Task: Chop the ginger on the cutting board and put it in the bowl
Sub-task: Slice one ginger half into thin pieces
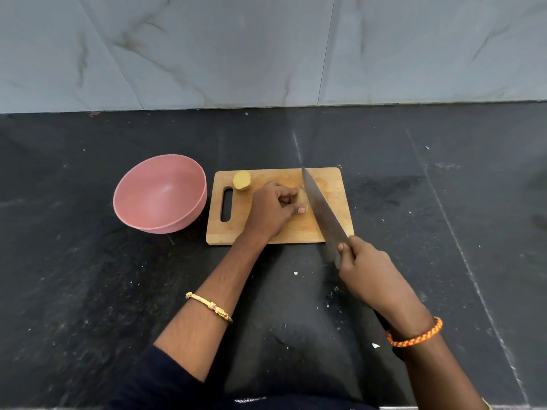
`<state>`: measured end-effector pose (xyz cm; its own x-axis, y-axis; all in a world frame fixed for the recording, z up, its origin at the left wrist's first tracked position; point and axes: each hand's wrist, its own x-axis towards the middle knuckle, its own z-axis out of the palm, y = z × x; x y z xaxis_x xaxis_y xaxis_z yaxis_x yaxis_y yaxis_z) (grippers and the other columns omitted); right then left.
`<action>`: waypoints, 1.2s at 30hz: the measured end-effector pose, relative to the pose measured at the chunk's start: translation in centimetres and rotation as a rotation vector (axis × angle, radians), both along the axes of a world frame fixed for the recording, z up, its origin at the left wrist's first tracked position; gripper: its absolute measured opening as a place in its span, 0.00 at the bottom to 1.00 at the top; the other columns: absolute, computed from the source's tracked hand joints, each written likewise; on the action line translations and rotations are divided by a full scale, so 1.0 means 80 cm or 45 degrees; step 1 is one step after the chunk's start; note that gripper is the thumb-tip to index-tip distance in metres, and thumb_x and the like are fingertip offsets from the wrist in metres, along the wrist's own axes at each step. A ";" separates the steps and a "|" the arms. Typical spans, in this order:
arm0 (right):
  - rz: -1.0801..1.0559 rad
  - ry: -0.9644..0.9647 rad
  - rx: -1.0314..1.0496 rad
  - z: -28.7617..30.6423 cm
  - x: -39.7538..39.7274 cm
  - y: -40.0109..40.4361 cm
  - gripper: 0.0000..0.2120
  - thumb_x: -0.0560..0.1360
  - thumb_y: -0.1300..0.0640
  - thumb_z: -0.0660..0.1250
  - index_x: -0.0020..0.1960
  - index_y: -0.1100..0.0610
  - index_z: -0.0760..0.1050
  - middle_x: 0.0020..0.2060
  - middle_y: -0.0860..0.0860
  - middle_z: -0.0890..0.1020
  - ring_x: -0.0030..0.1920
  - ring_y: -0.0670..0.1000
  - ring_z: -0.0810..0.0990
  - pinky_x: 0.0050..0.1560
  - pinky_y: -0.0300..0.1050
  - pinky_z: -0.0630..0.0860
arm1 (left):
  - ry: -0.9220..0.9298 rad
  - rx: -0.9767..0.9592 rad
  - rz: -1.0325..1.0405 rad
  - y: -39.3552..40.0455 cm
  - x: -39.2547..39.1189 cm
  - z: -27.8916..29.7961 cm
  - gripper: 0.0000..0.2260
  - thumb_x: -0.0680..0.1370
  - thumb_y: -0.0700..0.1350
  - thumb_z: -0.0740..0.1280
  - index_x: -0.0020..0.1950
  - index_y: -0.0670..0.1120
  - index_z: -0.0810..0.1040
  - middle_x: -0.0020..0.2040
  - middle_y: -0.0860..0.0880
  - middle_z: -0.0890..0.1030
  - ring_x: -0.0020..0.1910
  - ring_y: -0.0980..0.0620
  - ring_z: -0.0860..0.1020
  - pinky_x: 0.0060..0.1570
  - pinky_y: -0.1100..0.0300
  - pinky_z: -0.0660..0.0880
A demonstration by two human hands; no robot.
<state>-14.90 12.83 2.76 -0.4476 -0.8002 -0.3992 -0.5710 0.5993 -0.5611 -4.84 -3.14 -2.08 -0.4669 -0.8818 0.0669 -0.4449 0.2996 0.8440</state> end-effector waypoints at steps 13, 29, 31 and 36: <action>-0.009 -0.065 -0.023 0.004 -0.022 -0.070 0.12 0.81 0.51 0.51 0.49 0.56 0.70 0.42 0.57 0.75 0.28 0.51 0.73 0.23 0.40 0.68 | 0.020 0.054 0.029 -0.001 -0.001 -0.001 0.21 0.65 0.39 0.77 0.57 0.40 0.80 0.46 0.51 0.78 0.42 0.60 0.75 0.44 0.74 0.72; 0.063 -0.042 0.000 0.005 -0.018 -0.083 0.15 0.82 0.52 0.51 0.62 0.58 0.69 0.47 0.55 0.75 0.36 0.49 0.74 0.30 0.41 0.71 | 0.032 0.053 0.036 -0.001 0.000 -0.004 0.21 0.66 0.39 0.77 0.58 0.40 0.79 0.49 0.49 0.80 0.44 0.58 0.76 0.46 0.73 0.73; 0.083 -0.042 0.005 0.005 -0.017 -0.084 0.14 0.82 0.52 0.51 0.62 0.58 0.69 0.47 0.55 0.74 0.39 0.51 0.74 0.35 0.43 0.72 | 0.026 0.051 0.033 -0.001 -0.001 -0.005 0.21 0.66 0.39 0.77 0.58 0.40 0.79 0.48 0.51 0.78 0.42 0.61 0.75 0.44 0.75 0.72; 0.108 0.031 0.008 0.004 -0.015 -0.087 0.14 0.82 0.53 0.51 0.61 0.60 0.69 0.44 0.55 0.73 0.42 0.54 0.75 0.41 0.48 0.76 | 0.025 0.031 0.033 -0.002 -0.001 -0.004 0.20 0.66 0.39 0.77 0.57 0.40 0.80 0.46 0.51 0.78 0.43 0.59 0.76 0.45 0.72 0.73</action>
<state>-16.10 5.87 3.10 -0.3876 -0.8333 -0.3943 -0.6335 0.5515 -0.5427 -4.89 -3.29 -2.44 -0.4425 -0.8952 0.0541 -0.4359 0.2674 0.8594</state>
